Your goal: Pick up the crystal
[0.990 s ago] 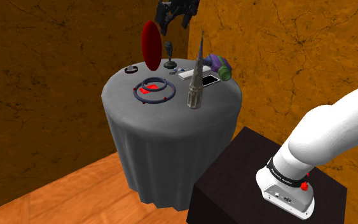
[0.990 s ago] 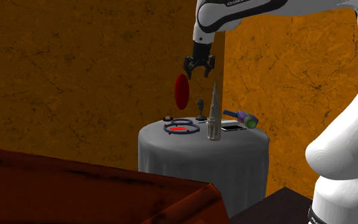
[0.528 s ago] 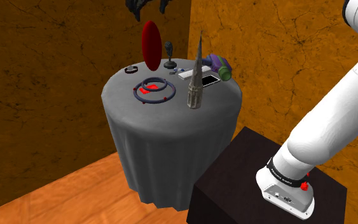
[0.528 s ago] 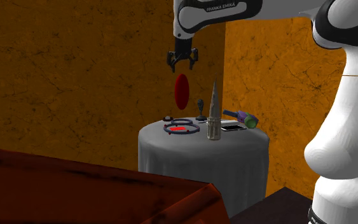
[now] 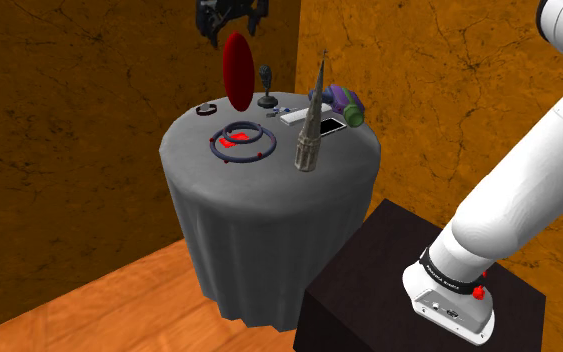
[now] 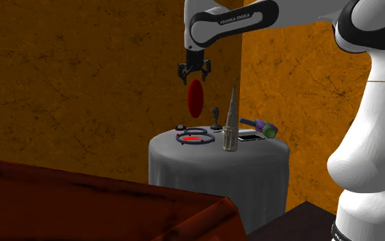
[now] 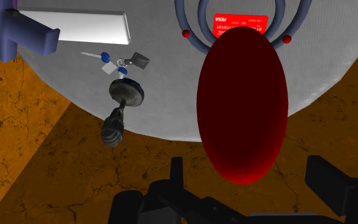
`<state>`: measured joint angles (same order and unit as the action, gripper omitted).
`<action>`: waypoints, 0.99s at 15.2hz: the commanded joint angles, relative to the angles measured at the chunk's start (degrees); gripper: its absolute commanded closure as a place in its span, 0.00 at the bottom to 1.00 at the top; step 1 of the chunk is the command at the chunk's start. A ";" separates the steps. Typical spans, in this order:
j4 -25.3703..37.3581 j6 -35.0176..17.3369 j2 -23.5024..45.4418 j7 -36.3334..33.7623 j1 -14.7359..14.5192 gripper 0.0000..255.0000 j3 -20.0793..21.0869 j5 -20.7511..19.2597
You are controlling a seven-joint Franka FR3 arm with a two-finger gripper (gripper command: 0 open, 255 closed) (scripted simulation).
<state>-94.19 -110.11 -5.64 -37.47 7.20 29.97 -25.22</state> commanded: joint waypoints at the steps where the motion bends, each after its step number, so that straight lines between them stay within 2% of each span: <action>1: -0.73 -0.60 -0.16 -0.19 0.03 0.00 -0.06 0.01; 2: -0.81 -0.63 -0.23 -0.17 0.03 1.00 -0.08 0.04; 11: -0.73 -0.60 -0.16 -0.19 0.03 1.00 -0.06 0.00; 15: 3.43 2.53 0.94 0.76 -0.11 1.00 0.30 -0.22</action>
<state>-91.84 -108.46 -4.89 -36.88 7.18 30.12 -25.39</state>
